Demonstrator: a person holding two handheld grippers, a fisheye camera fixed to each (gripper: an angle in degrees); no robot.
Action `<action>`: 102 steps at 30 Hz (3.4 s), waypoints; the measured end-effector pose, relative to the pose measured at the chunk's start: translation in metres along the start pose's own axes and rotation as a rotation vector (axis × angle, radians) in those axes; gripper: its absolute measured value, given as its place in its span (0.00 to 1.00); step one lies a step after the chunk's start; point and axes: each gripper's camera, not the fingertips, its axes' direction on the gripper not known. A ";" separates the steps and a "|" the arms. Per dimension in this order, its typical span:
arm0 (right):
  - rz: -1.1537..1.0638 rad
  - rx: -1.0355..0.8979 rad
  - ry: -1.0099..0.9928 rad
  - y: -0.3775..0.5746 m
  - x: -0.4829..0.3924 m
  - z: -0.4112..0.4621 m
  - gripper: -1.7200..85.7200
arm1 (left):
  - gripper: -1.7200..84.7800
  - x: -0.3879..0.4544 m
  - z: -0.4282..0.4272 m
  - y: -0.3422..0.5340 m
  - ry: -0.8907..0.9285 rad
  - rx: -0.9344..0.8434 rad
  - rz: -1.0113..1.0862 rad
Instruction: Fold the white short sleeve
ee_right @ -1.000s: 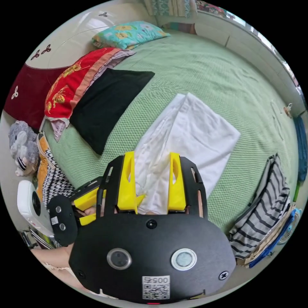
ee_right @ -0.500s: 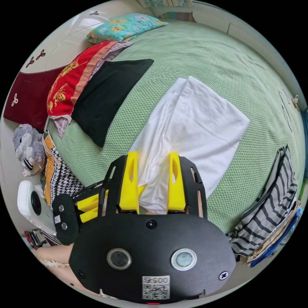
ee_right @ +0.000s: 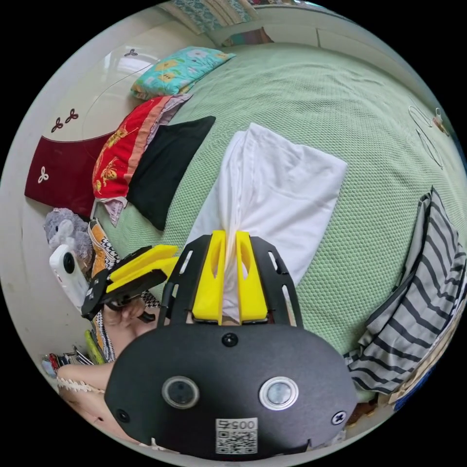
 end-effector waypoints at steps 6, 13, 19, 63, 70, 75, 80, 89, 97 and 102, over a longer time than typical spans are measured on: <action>0.002 -0.017 -0.121 0.012 0.024 0.005 0.03 | 0.10 0.013 0.033 -0.006 -0.144 -0.123 0.021; 0.009 0.007 -0.111 0.032 0.044 0.001 0.02 | 0.03 -0.003 0.017 -0.006 -0.131 -0.078 -0.058; -0.050 0.039 -0.160 0.051 0.041 -0.010 0.03 | 0.02 -0.011 0.014 -0.002 -0.198 -0.110 -0.101; -0.289 0.217 0.276 0.258 -0.051 -0.063 0.14 | 0.10 0.069 0.008 -0.010 -0.346 -0.175 -0.052; -0.465 0.225 0.240 0.262 -0.119 -0.011 0.15 | 0.09 0.055 -0.028 -0.004 -0.361 -0.111 -0.106; -0.472 0.266 0.275 0.260 -0.156 0.010 0.13 | 0.10 0.058 -0.042 0.000 -0.382 -0.089 -0.084; -0.420 0.277 0.384 0.256 -0.168 0.015 0.06 | 0.11 0.075 -0.051 0.003 -0.390 -0.055 0.009; -0.361 0.314 0.205 0.242 -0.158 -0.061 0.00 | 0.17 0.128 -0.025 -0.013 -0.219 -0.083 0.251; -0.426 0.191 0.179 0.222 -0.190 -0.060 0.00 | 0.18 0.174 0.001 -0.027 -0.278 -0.104 0.306; -0.411 0.172 0.050 0.231 -0.187 -0.061 0.04 | 0.10 0.173 -0.012 -0.025 -0.283 -0.055 0.247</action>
